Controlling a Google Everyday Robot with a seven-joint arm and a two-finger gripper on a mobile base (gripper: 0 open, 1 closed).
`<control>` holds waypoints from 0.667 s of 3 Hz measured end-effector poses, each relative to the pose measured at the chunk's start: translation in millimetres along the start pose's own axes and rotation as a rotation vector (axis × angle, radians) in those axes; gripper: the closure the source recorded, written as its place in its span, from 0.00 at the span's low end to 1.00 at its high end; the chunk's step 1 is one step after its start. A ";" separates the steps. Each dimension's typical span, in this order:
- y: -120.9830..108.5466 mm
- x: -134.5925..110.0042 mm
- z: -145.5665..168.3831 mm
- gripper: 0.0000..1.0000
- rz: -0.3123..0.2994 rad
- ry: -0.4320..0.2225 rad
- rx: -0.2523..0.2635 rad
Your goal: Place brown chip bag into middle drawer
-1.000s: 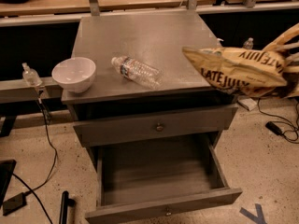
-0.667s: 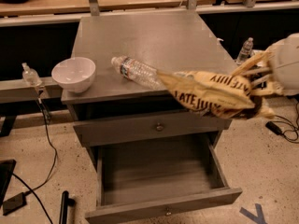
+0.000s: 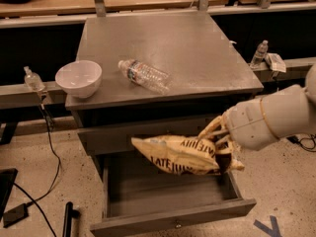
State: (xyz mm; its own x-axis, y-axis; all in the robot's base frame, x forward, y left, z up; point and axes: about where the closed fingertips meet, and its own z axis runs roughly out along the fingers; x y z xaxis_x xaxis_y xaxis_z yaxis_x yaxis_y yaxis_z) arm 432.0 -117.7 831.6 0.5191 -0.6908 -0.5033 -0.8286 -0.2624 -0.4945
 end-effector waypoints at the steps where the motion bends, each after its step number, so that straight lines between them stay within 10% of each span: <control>1: 12.0 6.2 10.8 1.00 0.020 0.016 -0.039; 2: 12.0 6.2 10.9 1.00 0.020 0.016 -0.039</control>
Offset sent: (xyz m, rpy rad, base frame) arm -0.0044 -0.0002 -0.0167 -0.0292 0.0365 -0.0026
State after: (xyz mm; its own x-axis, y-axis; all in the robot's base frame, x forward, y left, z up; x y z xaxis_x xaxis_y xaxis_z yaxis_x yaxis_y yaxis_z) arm 427.6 -117.8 814.9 0.4990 -0.7067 -0.5015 -0.8467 -0.2742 -0.4560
